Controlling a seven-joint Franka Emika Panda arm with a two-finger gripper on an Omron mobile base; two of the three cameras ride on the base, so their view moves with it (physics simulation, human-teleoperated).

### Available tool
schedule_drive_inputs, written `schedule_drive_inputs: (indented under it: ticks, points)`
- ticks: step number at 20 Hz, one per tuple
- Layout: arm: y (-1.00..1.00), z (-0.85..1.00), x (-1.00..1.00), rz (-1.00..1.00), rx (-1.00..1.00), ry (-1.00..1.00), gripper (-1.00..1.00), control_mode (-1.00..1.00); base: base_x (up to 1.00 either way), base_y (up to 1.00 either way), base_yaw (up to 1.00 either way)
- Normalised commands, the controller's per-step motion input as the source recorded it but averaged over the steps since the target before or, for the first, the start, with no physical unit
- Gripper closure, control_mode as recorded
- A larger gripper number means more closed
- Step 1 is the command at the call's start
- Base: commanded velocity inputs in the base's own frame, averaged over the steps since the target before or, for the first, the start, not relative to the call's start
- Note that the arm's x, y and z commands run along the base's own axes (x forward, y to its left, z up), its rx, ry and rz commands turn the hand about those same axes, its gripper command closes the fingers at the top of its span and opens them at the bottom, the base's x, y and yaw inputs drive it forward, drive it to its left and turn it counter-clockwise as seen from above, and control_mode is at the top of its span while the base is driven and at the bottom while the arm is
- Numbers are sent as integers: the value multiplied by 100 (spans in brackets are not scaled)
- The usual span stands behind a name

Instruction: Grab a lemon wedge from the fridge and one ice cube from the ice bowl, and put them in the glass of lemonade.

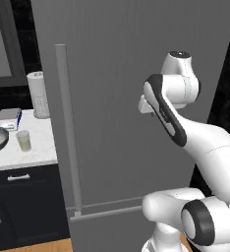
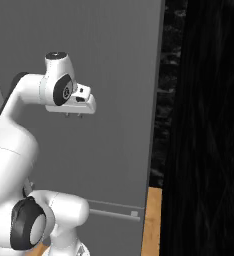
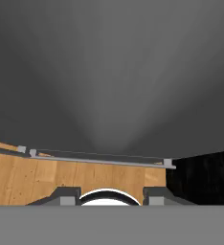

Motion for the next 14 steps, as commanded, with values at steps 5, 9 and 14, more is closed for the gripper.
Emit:
schedule_drive_inputs:
  ticks: [5,9,14]
  points:
    - [11,-3,-61,5,0,0,-100,-100,0,0,0]
    - [54,-21,-100,6,0,0,-100,-100,0,0,0]
    - [72,-26,-89,0,0,2,-100,-100,0,0,0]
